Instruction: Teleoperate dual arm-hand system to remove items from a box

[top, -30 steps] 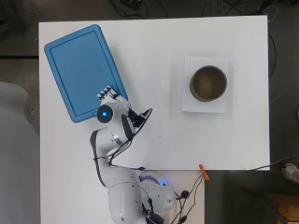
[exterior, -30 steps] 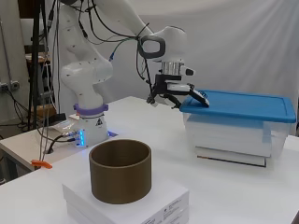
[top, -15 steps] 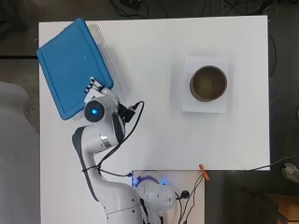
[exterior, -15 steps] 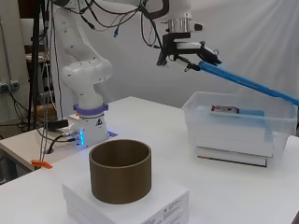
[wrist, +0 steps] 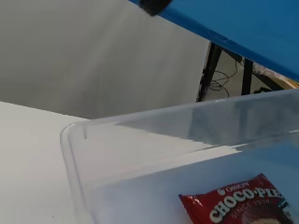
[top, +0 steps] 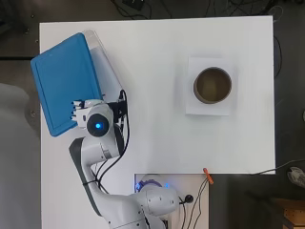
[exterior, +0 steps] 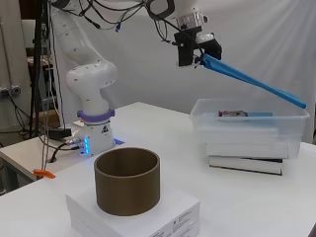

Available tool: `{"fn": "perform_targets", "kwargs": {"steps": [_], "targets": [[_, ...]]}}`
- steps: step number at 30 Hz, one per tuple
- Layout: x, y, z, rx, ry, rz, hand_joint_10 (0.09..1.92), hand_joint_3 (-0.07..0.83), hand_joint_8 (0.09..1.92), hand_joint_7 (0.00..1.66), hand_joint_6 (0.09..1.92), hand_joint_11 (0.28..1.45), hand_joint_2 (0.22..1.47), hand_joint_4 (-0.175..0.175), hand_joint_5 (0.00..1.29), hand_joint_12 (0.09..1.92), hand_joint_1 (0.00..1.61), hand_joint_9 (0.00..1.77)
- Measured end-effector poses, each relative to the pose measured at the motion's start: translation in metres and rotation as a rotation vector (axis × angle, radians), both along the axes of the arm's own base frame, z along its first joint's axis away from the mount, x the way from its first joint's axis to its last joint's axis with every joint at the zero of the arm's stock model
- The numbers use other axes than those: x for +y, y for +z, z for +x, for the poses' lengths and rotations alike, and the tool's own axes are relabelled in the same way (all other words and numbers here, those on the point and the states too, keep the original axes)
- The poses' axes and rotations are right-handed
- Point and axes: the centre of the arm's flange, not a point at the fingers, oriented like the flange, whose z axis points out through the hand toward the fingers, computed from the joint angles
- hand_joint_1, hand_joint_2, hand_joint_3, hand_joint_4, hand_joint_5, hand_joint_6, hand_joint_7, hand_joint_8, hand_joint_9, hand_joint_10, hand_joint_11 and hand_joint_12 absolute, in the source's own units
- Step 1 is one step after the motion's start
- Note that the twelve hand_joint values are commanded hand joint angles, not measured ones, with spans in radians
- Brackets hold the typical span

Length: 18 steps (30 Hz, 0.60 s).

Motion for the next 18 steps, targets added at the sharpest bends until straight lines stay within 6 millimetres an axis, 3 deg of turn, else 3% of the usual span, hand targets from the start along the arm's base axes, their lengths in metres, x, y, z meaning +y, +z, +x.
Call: {"fn": "perform_targets", "kwargs": {"steps": [1,2,4,5,8,11,14,15,18], "targets": [[0.006,0.005,-0.015,-0.019,0.045,0.007,0.97,0.003,1.4,0.79,1.67,0.63,1.19,-0.115,0.5,1.06,1.41,0.97],[0.013,0.012,-0.033,-0.045,0.08,0.009,0.93,0.002,1.34,0.82,1.64,0.6,1.19,-0.143,0.53,0.93,1.38,0.98],[0.022,0.014,-0.043,-0.05,0.081,-0.009,0.99,0.003,1.32,0.83,1.56,0.62,1.19,-0.162,0.58,0.78,1.36,0.96],[0.026,0.016,-0.043,-0.043,0.07,-0.021,1.05,0.003,1.29,0.84,1.5,0.62,1.18,-0.16,0.6,0.86,1.35,0.98],[0.036,0.024,-0.028,0.026,0.042,-0.024,1.25,0.0,1.32,0.89,1.28,0.65,1.2,-0.172,0.66,1.32,1.27,1.03],[0.051,0.035,-0.004,0.112,-0.034,0.035,1.61,0.002,1.53,0.81,1.35,0.64,1.27,-0.175,0.59,1.55,1.19,0.95],[0.068,0.057,0.01,0.135,-0.168,0.096,1.53,0.0,1.54,0.79,1.42,0.59,1.29,-0.165,0.55,1.4,1.18,0.9],[0.074,0.07,0.013,0.134,-0.208,0.122,1.52,0.001,1.51,0.76,1.41,0.58,1.28,-0.167,0.53,1.32,1.23,0.88],[0.09,0.114,0.012,0.154,-0.254,0.213,1.47,0.001,1.49,0.8,1.43,0.57,1.28,-0.162,0.55,1.27,1.19,0.9]]}}
